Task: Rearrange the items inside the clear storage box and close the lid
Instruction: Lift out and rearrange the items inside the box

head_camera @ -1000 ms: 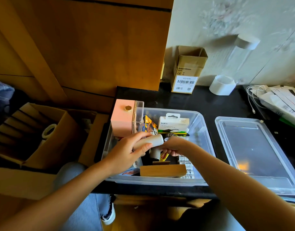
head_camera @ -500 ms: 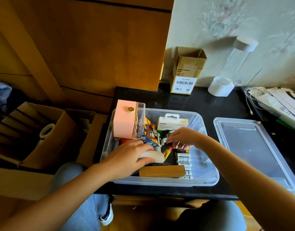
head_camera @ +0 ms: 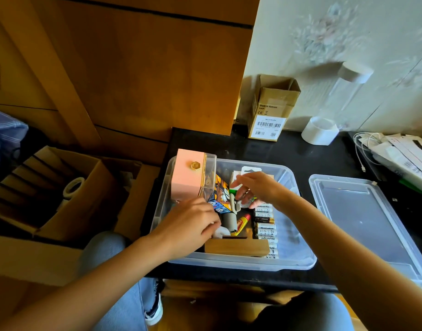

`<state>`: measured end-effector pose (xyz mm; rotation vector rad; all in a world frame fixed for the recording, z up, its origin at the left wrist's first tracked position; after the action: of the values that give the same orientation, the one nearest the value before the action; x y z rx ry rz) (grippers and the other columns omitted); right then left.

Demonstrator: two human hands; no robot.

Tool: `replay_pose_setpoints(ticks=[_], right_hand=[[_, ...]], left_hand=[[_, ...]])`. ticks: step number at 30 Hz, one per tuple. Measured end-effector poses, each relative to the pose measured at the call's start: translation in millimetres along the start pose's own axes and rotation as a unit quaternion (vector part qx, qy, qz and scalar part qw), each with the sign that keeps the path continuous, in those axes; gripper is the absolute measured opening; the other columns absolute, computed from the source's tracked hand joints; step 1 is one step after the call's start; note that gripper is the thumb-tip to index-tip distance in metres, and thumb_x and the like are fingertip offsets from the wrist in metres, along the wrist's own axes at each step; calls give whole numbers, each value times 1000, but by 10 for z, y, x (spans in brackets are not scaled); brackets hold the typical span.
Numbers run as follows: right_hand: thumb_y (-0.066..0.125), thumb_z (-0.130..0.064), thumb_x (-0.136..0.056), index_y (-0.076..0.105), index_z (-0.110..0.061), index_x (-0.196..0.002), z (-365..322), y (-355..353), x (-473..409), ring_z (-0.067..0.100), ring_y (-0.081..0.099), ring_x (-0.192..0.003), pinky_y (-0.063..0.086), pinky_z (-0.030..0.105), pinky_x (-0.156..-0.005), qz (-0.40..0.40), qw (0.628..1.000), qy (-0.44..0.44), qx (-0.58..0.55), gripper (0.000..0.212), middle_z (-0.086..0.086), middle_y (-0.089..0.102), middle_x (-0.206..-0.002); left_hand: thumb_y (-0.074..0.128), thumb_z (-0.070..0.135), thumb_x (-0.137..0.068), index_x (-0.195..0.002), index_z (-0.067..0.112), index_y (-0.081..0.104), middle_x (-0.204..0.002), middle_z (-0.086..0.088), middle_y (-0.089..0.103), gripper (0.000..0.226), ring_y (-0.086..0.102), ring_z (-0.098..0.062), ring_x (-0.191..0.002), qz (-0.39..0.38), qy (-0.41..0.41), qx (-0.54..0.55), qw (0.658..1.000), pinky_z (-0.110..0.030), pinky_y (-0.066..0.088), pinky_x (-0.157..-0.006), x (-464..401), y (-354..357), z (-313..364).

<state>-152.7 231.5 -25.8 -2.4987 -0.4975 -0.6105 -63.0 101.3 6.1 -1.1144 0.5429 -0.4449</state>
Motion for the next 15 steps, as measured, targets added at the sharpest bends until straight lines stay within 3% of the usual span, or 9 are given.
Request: replay_pose_setpoints(ticks=[3,6,8,10,12,15], right_hand=[[35,-45,-98,54,-9,-111,-264,94,58,17,62,-65,54,25,-50,7,999,-42,-16,42,8,62,-83],[36,-52,-94,43,-16,-121,-461,215,78,19,67,-75,59,31,-54,6,998,-66,-20,45,10,60,-105],[37,-54,-93,40,-18,-120,-532,309,77,17,67,-75,59,32,-56,6,998,-70,1,45,12,54,-118],[39,-56,-92,39,-18,-127,-541,387,73,14,65,-71,58,29,-51,6,999,-54,1,52,13,48,-129],[40,-55,-92,37,-20,-134,-533,449,90,14,64,-71,58,27,-50,1,999,-43,-22,55,9,46,-133],[37,-45,-97,41,-23,-131,-594,444,152,19,61,-90,57,36,-75,15,993,-108,-44,41,5,52,-130]], left_hand=[[51,30,-90,-79,15,61,-81,8,52,22,49,-7,-70,172,-60,31,983,-20,41,-57,148,-415,-117],[56,35,-85,-83,12,51,-86,4,46,24,48,-11,-68,288,-167,24,943,-25,42,-47,326,-675,-366],[63,36,-84,-104,8,52,-102,-5,50,36,56,-20,-83,269,-252,58,928,-33,49,-58,346,-629,-556],[63,39,-85,-126,12,47,-119,-4,53,51,58,-19,-97,214,-305,119,920,-23,47,-65,298,-499,-671],[56,43,-89,-135,19,44,-124,0,57,53,57,-12,-100,187,-326,150,915,-13,41,-66,253,-435,-694],[52,40,-93,-137,22,47,-125,3,58,48,61,-14,-98,222,-332,152,904,-19,46,-72,271,-535,-629]])
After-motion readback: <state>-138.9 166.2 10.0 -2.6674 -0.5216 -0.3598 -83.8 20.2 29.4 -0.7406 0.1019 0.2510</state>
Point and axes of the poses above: each hand's wrist, its own x-axis away from the middle knuckle, its own y-axis out of the palm, z = x × y, the point moved 8 cm from there along -x, towards the middle knuckle
